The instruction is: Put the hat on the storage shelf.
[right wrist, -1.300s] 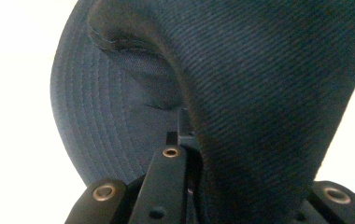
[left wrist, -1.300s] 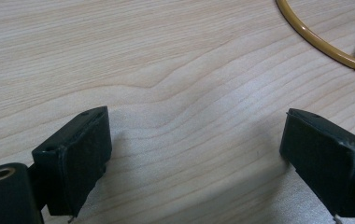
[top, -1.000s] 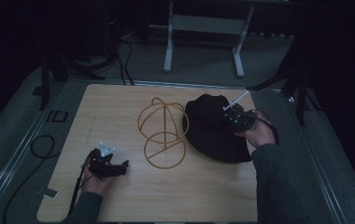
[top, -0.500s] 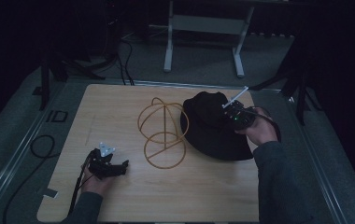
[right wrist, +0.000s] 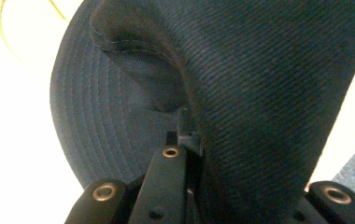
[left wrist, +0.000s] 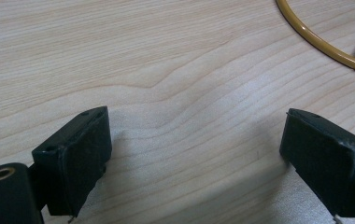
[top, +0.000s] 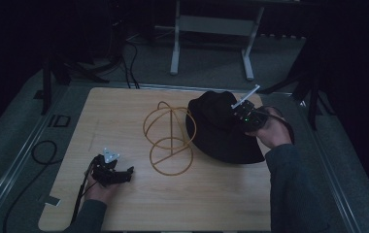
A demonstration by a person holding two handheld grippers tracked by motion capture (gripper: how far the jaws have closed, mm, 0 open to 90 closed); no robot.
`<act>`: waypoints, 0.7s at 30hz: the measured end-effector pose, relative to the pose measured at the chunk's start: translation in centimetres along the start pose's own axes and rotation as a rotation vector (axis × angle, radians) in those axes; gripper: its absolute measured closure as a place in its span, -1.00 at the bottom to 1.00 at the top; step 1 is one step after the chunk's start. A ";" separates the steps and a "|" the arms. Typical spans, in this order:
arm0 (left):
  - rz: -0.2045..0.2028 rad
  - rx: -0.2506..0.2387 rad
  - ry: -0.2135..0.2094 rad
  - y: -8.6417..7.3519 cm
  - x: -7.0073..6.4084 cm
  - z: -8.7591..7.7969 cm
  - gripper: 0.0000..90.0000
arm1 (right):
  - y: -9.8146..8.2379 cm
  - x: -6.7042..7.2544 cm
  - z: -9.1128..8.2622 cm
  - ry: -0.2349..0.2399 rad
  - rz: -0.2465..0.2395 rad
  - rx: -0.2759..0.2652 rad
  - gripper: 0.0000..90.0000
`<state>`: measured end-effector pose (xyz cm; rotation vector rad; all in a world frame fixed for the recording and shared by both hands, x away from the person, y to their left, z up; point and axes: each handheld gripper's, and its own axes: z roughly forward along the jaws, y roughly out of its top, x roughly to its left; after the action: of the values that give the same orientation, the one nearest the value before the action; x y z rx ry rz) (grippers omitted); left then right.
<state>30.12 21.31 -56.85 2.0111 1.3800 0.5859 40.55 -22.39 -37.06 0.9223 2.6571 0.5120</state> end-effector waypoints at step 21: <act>0.000 0.002 -0.001 0.0 0.0 0.0 -0.79 | 1.0 0.0 -1.9 0.035 -0.039 -0.010 0.96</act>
<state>30.11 21.31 -56.83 2.0125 1.3808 0.5834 40.39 -22.09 -34.92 0.8646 2.6956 0.5375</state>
